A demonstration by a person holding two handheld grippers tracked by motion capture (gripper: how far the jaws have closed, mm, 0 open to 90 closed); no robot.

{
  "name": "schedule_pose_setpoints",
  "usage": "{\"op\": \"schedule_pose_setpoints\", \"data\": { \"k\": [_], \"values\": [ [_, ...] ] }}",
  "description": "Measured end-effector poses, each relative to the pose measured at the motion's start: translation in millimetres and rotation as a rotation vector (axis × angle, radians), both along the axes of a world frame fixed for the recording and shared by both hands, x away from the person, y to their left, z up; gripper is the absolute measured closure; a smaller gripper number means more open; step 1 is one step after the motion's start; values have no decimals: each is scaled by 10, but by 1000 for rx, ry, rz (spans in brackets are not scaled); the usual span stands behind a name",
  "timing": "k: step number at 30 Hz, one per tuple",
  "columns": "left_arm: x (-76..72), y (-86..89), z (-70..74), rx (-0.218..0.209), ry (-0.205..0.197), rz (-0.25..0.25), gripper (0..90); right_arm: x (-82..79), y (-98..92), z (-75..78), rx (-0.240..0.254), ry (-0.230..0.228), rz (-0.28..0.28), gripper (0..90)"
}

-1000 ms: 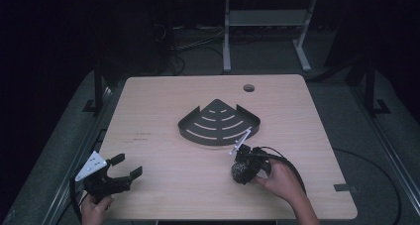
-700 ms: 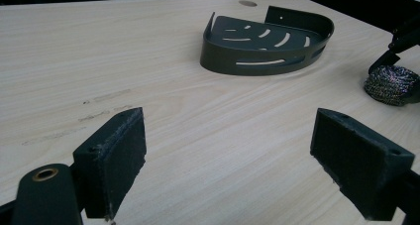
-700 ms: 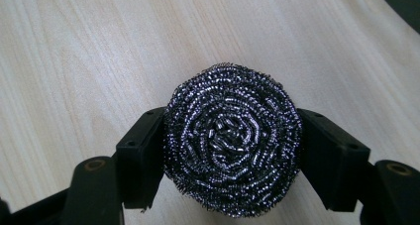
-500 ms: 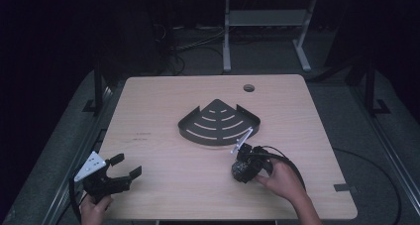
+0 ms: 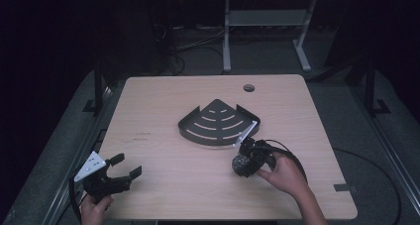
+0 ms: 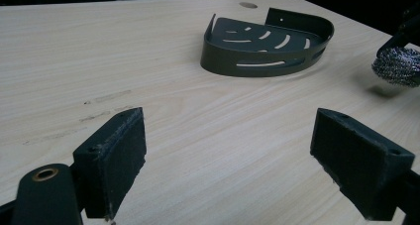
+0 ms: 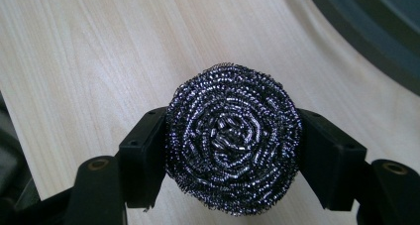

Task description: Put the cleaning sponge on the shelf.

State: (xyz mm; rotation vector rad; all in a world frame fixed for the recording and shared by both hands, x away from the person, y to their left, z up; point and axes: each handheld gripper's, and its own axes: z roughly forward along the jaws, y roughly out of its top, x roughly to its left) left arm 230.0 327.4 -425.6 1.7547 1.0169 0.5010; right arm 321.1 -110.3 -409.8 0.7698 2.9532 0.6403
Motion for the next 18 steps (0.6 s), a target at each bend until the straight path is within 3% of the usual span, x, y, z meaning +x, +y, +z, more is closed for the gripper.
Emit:
{"op": "schedule_pose_setpoints", "data": {
  "k": [18],
  "values": [
    [5, 5, 6, 4, -1, -1, 133, 174, 68, 261, 1, -24, 12, 327]
  ]
}}
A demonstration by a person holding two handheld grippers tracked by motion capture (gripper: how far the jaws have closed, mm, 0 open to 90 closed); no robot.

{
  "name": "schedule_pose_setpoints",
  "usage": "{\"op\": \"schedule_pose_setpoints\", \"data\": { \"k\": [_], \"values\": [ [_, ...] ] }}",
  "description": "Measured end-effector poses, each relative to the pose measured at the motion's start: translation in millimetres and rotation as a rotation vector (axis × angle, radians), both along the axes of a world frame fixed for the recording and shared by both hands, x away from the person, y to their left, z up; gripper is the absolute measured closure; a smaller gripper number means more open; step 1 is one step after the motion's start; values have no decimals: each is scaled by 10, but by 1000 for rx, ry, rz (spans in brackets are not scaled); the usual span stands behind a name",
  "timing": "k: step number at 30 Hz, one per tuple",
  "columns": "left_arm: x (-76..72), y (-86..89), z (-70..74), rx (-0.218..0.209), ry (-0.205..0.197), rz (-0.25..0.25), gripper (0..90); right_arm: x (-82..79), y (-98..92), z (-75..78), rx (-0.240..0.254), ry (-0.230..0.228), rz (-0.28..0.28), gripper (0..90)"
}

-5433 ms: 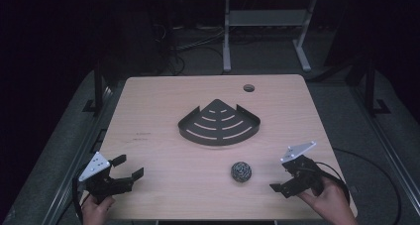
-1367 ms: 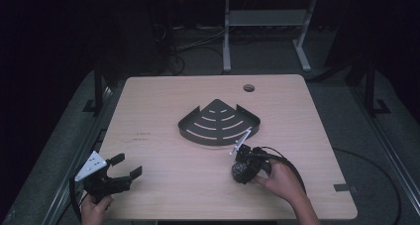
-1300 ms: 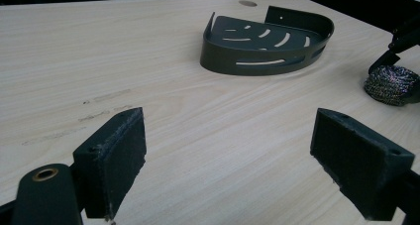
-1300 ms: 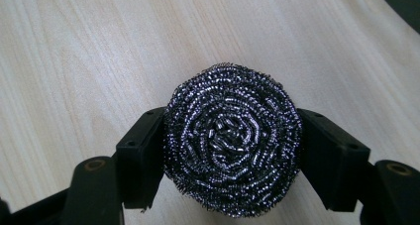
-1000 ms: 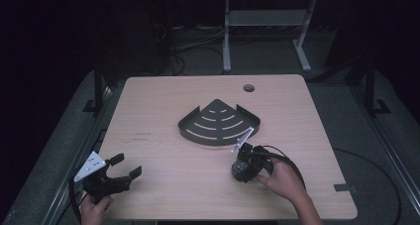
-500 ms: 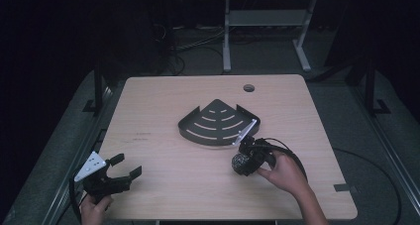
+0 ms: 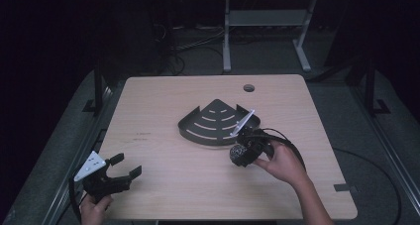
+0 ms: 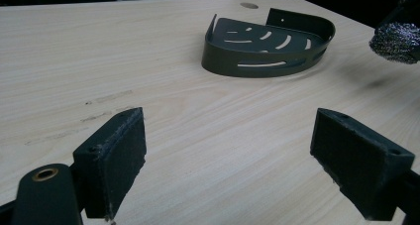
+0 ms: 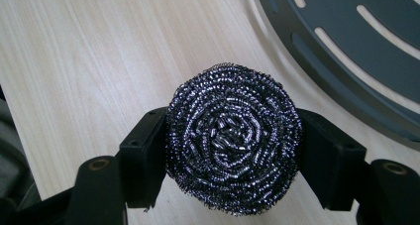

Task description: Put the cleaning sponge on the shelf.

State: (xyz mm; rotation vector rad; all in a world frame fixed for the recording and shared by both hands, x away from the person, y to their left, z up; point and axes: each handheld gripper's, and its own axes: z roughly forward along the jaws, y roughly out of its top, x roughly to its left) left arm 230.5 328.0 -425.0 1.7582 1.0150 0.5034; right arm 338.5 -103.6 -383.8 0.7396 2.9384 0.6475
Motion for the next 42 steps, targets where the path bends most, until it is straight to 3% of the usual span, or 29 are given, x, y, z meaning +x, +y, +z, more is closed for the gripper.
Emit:
{"op": "schedule_pose_setpoints", "data": {
  "k": [17, 25, 36, 42],
  "values": [
    [11, -22, 5, -1, -2, -3, 133, 90, 48, 25, -11, 14, 5, 328],
    [11, -34, 11, -6, -4, -9, 133, 174, 108, 123, -20, 7, 11, 328],
    [21, -25, 28, -13, -12, -16, 133, 413, 282, 286, -50, 11, 34, 328],
    [27, -28, 28, -12, -10, -21, 133, 579, 345, 345, -63, 17, 17, 328]
  ]
}}
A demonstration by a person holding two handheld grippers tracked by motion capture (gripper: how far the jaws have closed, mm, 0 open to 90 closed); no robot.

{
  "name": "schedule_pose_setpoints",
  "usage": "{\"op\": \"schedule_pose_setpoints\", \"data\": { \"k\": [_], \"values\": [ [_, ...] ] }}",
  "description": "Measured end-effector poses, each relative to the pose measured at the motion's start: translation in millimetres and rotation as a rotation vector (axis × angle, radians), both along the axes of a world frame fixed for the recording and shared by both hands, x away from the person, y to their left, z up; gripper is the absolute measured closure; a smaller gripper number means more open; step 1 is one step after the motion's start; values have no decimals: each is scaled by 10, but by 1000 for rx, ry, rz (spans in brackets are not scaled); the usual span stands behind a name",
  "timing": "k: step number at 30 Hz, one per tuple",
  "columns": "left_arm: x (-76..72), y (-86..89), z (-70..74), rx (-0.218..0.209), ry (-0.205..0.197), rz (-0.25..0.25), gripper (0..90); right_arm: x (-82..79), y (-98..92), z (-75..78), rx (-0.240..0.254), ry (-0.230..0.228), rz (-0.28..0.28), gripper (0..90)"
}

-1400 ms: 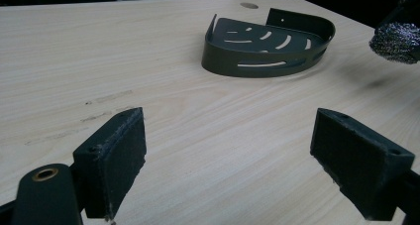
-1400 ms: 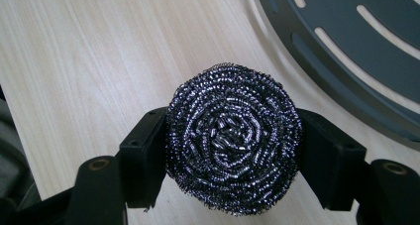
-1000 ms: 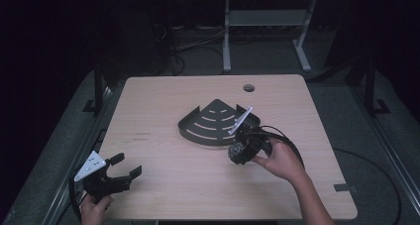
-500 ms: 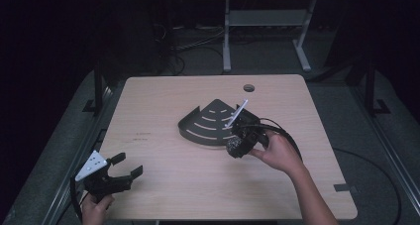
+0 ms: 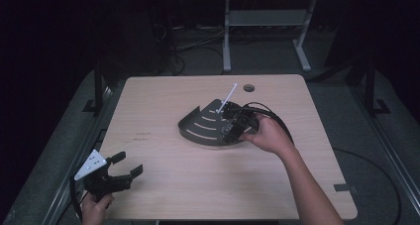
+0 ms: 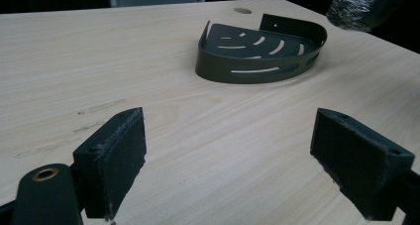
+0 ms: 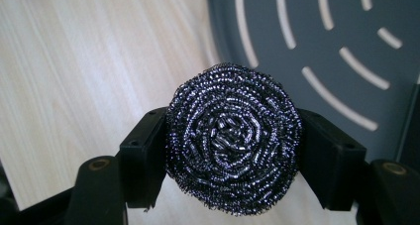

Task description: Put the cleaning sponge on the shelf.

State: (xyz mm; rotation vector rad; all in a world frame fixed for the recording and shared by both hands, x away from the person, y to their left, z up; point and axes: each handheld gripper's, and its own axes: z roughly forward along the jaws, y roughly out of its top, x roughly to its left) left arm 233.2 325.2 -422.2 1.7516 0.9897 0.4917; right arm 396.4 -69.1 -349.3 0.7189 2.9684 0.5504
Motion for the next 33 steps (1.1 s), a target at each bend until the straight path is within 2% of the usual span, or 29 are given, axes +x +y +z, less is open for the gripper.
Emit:
{"op": "schedule_pose_setpoints", "data": {
  "k": [6, 11, 14, 18, 26, 29, 33],
  "values": [
    [-1, -14, 4, 2, -2, -2, 133, 134, 78, 38, 7, 9, -7, 328],
    [-3, -19, 3, 4, -3, -3, 133, 248, 151, 1, -8, 27, -9, 328],
    [-2, -9, 4, -9, -1, 3, 133, 318, 174, -26, 10, 38, -15, 328],
    [0, 3, 8, -10, -5, 3, 133, 412, 183, -77, 3, 47, -35, 328],
    [19, -20, 4, -8, -3, -3, 133, 566, 213, -105, -9, 43, -60, 328],
    [22, -19, 4, -9, -2, -4, 133, 612, 222, -121, 14, 48, -64, 327],
    [24, -20, 6, -14, -2, -2, 133, 662, 230, -193, -4, 56, -78, 327]
  ]
}}
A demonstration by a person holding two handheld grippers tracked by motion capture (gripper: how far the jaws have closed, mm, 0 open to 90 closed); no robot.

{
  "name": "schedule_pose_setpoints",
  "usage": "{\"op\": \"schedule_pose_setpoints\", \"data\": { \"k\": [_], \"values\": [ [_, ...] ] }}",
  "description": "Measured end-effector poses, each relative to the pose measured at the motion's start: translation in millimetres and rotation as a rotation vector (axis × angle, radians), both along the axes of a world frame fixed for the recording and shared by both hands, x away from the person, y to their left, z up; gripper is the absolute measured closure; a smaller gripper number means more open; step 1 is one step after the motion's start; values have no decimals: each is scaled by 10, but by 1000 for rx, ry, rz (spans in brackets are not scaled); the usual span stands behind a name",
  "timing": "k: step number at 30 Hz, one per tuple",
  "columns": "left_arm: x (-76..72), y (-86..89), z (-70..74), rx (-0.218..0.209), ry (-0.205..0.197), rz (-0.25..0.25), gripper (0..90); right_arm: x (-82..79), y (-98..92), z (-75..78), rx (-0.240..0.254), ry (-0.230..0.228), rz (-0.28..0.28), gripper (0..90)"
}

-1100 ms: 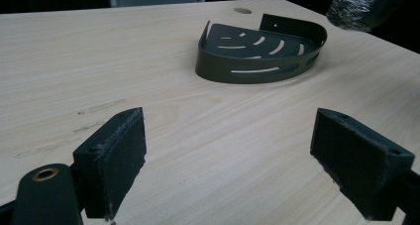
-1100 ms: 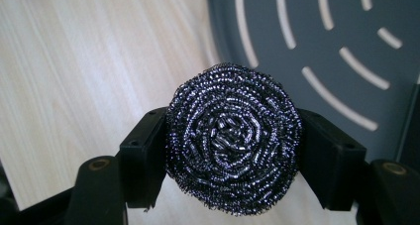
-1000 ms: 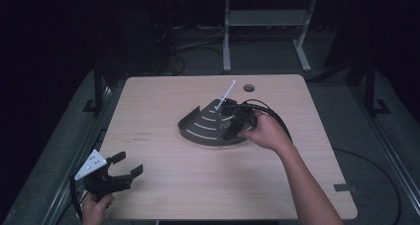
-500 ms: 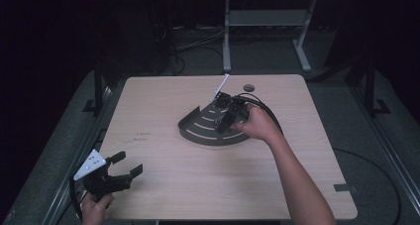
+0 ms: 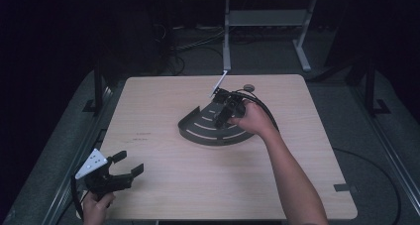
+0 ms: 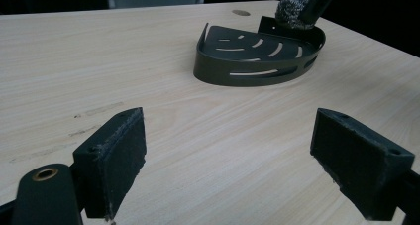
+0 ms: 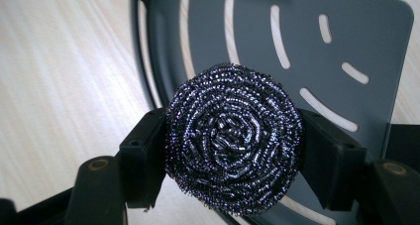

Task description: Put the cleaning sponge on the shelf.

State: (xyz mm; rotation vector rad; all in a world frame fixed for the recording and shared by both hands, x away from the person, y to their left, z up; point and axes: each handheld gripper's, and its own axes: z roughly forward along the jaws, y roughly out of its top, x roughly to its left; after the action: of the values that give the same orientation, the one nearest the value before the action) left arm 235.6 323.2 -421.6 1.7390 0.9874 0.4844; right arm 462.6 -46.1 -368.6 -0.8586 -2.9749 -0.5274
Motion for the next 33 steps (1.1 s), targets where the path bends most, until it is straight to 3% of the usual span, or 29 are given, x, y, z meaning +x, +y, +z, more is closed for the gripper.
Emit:
{"op": "schedule_pose_setpoints", "data": {
  "k": [15, 26, 33],
  "values": [
    [3, -12, -4, 5, 2, -4, 133, 137, 98, -280, -34, 10, -23, 325],
    [6, -3, -4, 3, 5, -1, 133, 184, 71, -401, -14, 0, -69, 323],
    [11, -34, -13, 6, 8, 0, 133, 202, 81, -455, -23, -1, -68, 323]
  ]
}}
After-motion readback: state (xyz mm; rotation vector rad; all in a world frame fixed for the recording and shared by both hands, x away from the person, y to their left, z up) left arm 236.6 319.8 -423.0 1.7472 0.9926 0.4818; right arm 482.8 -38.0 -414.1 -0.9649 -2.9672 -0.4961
